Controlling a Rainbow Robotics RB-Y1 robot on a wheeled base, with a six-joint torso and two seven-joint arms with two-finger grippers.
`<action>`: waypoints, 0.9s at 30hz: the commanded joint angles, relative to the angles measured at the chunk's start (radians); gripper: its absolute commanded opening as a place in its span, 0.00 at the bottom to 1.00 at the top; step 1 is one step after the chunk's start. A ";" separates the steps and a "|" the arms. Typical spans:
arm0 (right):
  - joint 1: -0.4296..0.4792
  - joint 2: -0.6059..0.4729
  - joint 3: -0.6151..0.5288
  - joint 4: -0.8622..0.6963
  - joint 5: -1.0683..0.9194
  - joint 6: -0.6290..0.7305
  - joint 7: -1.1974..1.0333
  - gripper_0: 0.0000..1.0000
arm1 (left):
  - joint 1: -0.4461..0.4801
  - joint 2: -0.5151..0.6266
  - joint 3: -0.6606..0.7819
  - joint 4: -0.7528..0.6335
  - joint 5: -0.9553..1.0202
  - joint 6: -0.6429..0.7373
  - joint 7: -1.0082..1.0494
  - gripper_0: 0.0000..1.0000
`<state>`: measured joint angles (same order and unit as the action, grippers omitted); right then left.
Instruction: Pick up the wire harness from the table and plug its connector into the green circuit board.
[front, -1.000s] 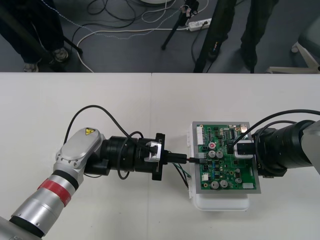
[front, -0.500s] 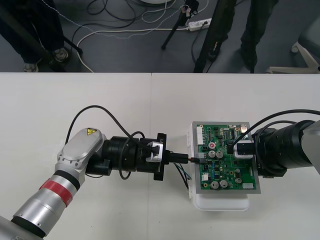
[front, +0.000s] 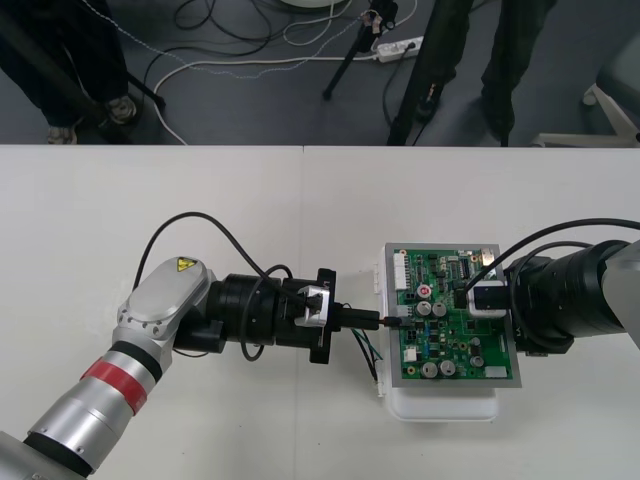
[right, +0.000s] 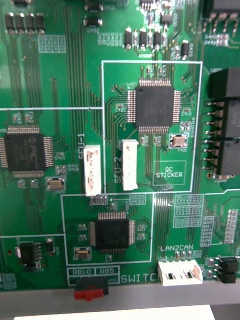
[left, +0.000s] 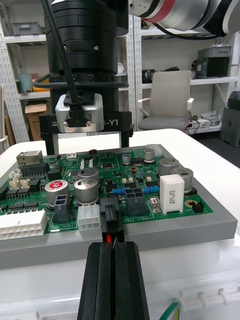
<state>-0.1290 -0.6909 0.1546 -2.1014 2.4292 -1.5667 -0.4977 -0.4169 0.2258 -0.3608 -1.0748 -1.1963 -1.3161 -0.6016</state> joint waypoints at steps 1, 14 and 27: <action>-0.032 0.019 0.028 -0.012 -0.021 -0.004 -0.028 1.00 | -0.033 -0.054 -0.027 -0.036 0.009 0.024 -0.070 0.00; -0.034 0.019 0.028 -0.012 -0.021 -0.004 -0.028 1.00 | -0.026 -0.053 -0.027 -0.036 0.011 0.026 -0.073 0.00; -0.040 0.001 0.026 -0.011 -0.009 -0.004 -0.025 1.00 | -0.025 -0.045 -0.027 -0.034 0.020 0.026 -0.066 0.43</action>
<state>-0.1317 -0.6909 0.1550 -2.0988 2.4282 -1.5676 -0.4977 -0.4169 0.2166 -0.3609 -1.0748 -1.1953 -1.3109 -0.6017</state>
